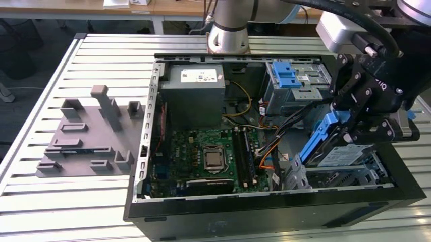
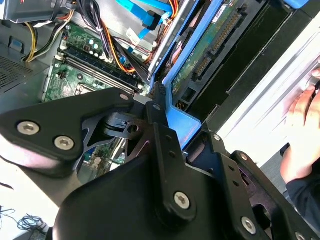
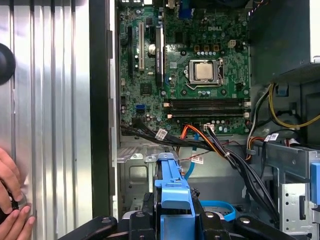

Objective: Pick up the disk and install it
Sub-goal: 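Insert the disk into the insertion slot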

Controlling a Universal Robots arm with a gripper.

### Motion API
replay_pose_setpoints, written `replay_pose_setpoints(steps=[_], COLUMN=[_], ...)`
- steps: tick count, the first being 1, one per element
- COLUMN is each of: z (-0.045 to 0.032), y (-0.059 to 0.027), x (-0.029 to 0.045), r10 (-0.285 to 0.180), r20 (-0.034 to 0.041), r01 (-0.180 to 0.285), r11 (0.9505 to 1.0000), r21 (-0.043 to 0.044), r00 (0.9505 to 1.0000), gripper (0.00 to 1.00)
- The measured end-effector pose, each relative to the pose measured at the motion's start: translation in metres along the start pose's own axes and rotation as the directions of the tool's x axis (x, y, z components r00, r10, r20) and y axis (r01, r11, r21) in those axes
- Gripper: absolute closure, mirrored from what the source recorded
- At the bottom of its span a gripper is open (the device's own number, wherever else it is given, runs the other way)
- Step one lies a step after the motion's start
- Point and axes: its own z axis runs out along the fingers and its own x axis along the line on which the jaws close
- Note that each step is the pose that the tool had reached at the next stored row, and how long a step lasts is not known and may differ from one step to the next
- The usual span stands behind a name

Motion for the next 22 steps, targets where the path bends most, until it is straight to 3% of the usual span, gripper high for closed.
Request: replay_pose_setpoints(steps=[22], z=[0.0189], y=[-0.0003], x=[0.0004], r10=[0.0], r20=[0.0001], r01=[0.0], r11=[1.0], r21=[0.0], r00=[1.0], gripper=[0.64])
